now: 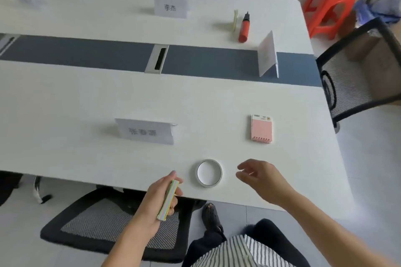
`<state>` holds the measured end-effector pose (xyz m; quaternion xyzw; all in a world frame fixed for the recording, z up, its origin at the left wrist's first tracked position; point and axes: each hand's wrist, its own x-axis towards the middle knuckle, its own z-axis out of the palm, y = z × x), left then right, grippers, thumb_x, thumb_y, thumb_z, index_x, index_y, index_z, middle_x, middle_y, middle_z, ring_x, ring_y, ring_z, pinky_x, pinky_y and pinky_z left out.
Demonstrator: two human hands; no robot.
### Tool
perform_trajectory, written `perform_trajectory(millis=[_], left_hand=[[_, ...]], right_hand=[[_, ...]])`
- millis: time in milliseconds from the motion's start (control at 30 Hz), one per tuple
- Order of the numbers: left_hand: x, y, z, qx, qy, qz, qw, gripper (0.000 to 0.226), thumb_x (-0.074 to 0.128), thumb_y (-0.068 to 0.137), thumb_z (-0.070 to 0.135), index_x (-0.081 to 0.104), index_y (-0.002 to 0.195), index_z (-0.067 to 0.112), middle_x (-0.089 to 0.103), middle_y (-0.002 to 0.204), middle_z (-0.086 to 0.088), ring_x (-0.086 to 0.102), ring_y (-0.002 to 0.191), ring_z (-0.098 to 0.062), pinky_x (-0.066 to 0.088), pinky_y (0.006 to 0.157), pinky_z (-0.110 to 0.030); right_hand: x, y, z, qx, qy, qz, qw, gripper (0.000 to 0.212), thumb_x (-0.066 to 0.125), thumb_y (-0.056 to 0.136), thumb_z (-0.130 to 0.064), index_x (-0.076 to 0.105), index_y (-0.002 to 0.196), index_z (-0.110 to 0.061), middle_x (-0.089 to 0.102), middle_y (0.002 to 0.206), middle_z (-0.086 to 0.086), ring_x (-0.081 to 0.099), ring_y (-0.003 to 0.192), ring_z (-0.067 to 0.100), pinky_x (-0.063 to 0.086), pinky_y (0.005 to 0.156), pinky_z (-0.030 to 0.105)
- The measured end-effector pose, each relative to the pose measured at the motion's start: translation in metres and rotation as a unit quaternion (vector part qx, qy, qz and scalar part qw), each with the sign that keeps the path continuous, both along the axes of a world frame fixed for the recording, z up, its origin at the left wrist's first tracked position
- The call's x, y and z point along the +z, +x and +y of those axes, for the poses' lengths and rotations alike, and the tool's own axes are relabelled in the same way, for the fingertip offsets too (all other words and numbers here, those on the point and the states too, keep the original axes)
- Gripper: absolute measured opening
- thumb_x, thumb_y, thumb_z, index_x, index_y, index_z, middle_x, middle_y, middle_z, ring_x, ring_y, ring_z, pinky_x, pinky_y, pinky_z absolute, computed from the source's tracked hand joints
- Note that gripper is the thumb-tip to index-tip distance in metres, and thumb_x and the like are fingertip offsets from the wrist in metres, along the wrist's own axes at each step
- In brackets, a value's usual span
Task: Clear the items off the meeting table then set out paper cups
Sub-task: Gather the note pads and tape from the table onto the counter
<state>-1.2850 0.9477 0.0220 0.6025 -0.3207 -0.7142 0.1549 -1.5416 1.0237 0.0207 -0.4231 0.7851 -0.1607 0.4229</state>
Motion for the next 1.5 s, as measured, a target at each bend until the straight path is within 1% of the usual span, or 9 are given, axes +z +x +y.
perform_trajectory(millis=[267, 500, 667, 867, 1000, 1100, 1233, 1433, 1500], left_hand=[[-0.026, 0.027, 0.017, 0.152, 0.065, -0.004, 0.986, 0.041, 0.054, 0.092, 0.039, 0.064, 0.104, 0.002, 0.057, 0.068, -0.008, 0.042, 0.043, -0.011, 0.031, 0.036, -0.019], [-0.038, 0.016, 0.02, 0.159, 0.085, -0.046, 0.983, 0.038, 0.055, 0.093, 0.037, 0.065, 0.105, 0.003, 0.059, 0.069, -0.006, 0.044, 0.046, -0.012, 0.032, 0.04, -0.022], [-0.038, -0.02, -0.002, 0.13, 0.05, -0.06, 0.988, 0.035, 0.054, 0.094, 0.036, 0.066, 0.1, 0.004, 0.056, 0.067, -0.006, 0.043, 0.048, -0.012, 0.031, 0.045, -0.023], [-0.032, -0.102, -0.05, -0.002, -0.069, -0.119, 0.991, 0.033, 0.05, 0.097, 0.027, 0.068, 0.09, 0.0, 0.057, 0.077, -0.008, 0.05, 0.068, -0.018, 0.039, 0.06, -0.028], [-0.023, -0.184, -0.077, -0.117, -0.167, -0.103, 0.973, 0.03, 0.041, 0.076, 0.029, 0.067, 0.077, 0.015, 0.063, 0.079, 0.004, 0.054, 0.078, -0.016, 0.041, 0.063, -0.022], [-0.036, -0.242, -0.094, -0.269, -0.244, -0.14, 0.921, 0.039, 0.034, 0.078, 0.027, 0.068, 0.095, 0.016, 0.063, 0.093, 0.001, 0.056, 0.09, -0.02, 0.041, 0.072, -0.028], [-0.065, -0.311, -0.11, -0.448, -0.336, -0.227, 0.797, 0.033, 0.038, 0.09, 0.014, 0.062, 0.112, 0.02, 0.057, 0.117, -0.002, 0.057, 0.105, -0.025, 0.042, 0.082, -0.032], [-0.108, -0.361, -0.116, -0.613, -0.373, -0.243, 0.652, 0.044, 0.042, 0.087, 0.009, 0.051, 0.129, 0.022, 0.052, 0.127, -0.002, 0.046, 0.12, -0.023, 0.038, 0.093, -0.035], [-0.114, -0.365, -0.116, -0.617, -0.414, -0.274, 0.611, 0.053, 0.047, 0.085, 0.012, 0.044, 0.136, 0.024, 0.048, 0.131, -0.003, 0.041, 0.123, -0.025, 0.033, 0.098, -0.038]], right_hand=[[-0.088, 0.02, -0.086, 0.164, 0.027, 0.15, 0.975, 0.039, 0.053, 0.092, -0.042, 0.054, 0.127, -0.025, 0.063, 0.121, -0.001, 0.062, 0.108, 0.025, 0.049, 0.087, 0.035], [-0.122, 0.029, -0.108, 0.253, 0.007, 0.194, 0.948, 0.024, 0.044, 0.095, -0.027, 0.059, 0.11, -0.015, 0.063, 0.111, 0.007, 0.063, 0.096, 0.034, 0.048, 0.077, 0.037], [-0.111, -0.006, -0.098, 0.169, -0.024, 0.108, 0.979, 0.015, 0.047, 0.094, -0.022, 0.055, 0.101, -0.012, 0.067, 0.098, 0.009, 0.061, 0.084, 0.036, 0.047, 0.071, 0.038], [-0.079, -0.088, -0.055, -0.039, -0.053, 0.017, 0.998, 0.017, 0.049, 0.09, -0.008, 0.057, 0.104, -0.015, 0.068, 0.082, 0.006, 0.063, 0.075, 0.03, 0.052, 0.07, 0.04], [-0.063, -0.136, -0.013, -0.155, -0.054, 0.012, 0.986, 0.018, 0.048, 0.09, -0.005, 0.058, 0.095, -0.019, 0.063, 0.071, 0.011, 0.054, 0.06, 0.025, 0.043, 0.053, 0.028], [-0.06, -0.161, 0.018, -0.23, -0.045, 0.01, 0.972, 0.018, 0.049, 0.09, -0.003, 0.058, 0.092, -0.019, 0.062, 0.069, 0.011, 0.049, 0.057, 0.022, 0.039, 0.054, 0.033], [-0.065, -0.176, 0.053, -0.295, -0.031, -0.008, 0.955, 0.018, 0.05, 0.09, -0.005, 0.058, 0.09, -0.021, 0.058, 0.065, 0.005, 0.048, 0.056, 0.021, 0.038, 0.055, 0.033], [-0.074, -0.189, 0.079, -0.329, -0.018, -0.033, 0.944, 0.016, 0.05, 0.091, -0.006, 0.059, 0.092, -0.019, 0.057, 0.063, 0.003, 0.044, 0.052, 0.018, 0.036, 0.052, 0.031], [-0.074, -0.196, 0.081, -0.34, -0.024, -0.042, 0.939, 0.016, 0.05, 0.091, -0.005, 0.059, 0.093, -0.018, 0.062, 0.07, 0.006, 0.046, 0.054, 0.019, 0.037, 0.053, 0.033]])
